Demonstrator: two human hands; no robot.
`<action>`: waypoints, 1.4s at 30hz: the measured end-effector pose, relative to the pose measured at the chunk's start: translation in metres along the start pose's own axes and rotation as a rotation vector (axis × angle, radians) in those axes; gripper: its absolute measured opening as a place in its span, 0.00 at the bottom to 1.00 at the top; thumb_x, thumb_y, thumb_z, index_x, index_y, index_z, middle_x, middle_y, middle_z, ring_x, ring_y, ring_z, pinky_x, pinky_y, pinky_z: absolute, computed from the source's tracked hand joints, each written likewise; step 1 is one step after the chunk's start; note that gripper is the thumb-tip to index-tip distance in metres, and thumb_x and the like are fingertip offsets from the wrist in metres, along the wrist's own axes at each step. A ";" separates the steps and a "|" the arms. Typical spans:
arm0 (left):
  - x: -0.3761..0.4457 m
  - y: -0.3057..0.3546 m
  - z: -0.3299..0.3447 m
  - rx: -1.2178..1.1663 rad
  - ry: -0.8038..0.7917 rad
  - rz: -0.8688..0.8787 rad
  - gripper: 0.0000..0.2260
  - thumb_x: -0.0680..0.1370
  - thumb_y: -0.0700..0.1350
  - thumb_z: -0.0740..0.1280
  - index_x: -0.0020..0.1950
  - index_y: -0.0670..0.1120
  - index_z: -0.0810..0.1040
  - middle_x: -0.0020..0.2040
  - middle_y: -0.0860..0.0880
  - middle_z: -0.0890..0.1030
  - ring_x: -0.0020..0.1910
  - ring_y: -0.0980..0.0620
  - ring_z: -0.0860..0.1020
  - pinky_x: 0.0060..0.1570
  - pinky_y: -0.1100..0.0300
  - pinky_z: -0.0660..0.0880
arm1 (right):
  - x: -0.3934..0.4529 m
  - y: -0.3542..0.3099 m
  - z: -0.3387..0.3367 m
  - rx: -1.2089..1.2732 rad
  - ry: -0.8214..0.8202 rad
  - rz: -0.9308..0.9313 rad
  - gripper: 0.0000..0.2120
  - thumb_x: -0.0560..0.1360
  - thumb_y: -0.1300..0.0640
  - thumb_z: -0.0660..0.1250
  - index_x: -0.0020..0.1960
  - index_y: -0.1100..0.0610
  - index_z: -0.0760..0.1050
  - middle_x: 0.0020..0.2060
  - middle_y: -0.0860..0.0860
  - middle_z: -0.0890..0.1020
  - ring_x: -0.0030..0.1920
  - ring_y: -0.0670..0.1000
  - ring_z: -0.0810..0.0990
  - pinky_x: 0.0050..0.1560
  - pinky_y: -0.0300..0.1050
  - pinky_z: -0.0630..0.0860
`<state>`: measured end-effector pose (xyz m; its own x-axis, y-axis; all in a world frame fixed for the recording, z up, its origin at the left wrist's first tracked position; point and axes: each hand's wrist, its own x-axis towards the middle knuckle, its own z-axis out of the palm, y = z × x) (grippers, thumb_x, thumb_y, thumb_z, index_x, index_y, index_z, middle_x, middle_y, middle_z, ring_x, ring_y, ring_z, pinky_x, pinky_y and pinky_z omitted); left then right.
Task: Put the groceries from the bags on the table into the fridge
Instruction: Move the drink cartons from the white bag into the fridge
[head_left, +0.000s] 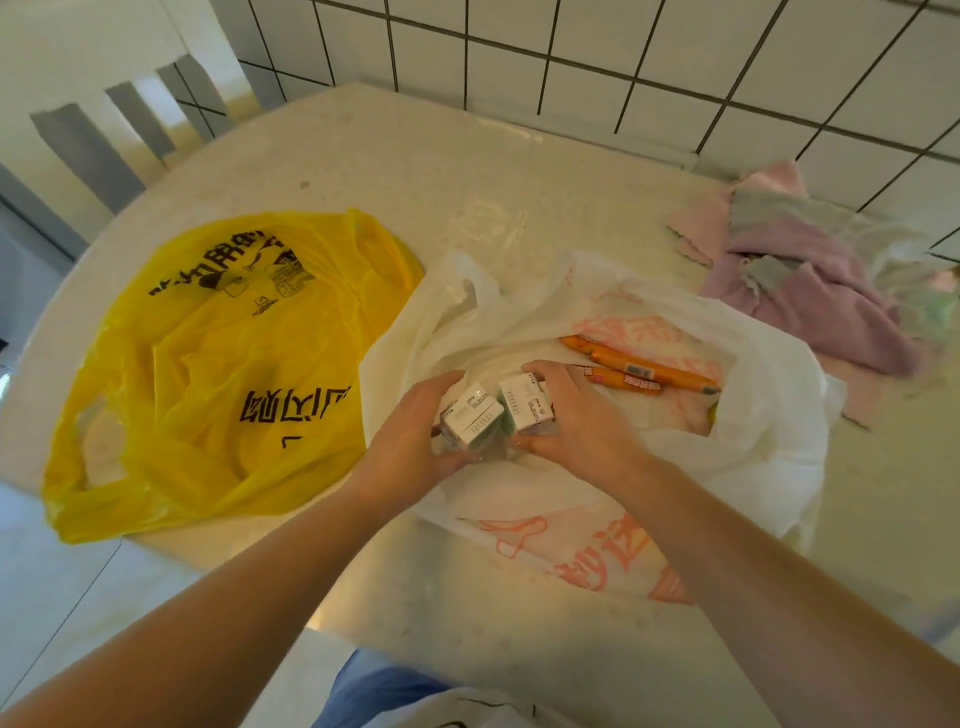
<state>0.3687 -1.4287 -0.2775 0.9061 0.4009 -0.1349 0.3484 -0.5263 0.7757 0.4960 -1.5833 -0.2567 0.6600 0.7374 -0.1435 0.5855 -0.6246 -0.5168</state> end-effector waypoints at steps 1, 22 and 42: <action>0.002 0.002 -0.004 0.022 -0.047 0.007 0.39 0.67 0.46 0.77 0.73 0.53 0.61 0.69 0.52 0.68 0.67 0.55 0.67 0.63 0.55 0.71 | 0.000 0.002 -0.001 0.019 -0.023 -0.004 0.36 0.66 0.51 0.75 0.69 0.52 0.62 0.63 0.50 0.70 0.59 0.49 0.71 0.48 0.39 0.65; -0.027 0.062 -0.044 -0.231 0.416 -0.032 0.30 0.62 0.46 0.80 0.57 0.53 0.66 0.49 0.62 0.74 0.51 0.68 0.74 0.43 0.72 0.73 | 0.000 -0.051 -0.064 0.361 0.124 -0.213 0.26 0.66 0.53 0.76 0.56 0.39 0.67 0.49 0.36 0.78 0.51 0.36 0.76 0.51 0.34 0.73; -0.297 -0.082 -0.306 -0.193 1.008 -0.060 0.27 0.65 0.46 0.76 0.58 0.57 0.67 0.52 0.64 0.73 0.53 0.67 0.72 0.41 0.70 0.77 | -0.037 -0.432 0.076 0.580 -0.224 -0.705 0.27 0.68 0.60 0.75 0.61 0.42 0.69 0.50 0.34 0.75 0.53 0.34 0.74 0.45 0.29 0.75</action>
<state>-0.0027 -1.2752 -0.1123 0.2349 0.9124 0.3351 0.2612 -0.3914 0.8824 0.1830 -1.3208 -0.0927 0.1018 0.9667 0.2349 0.4495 0.1660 -0.8777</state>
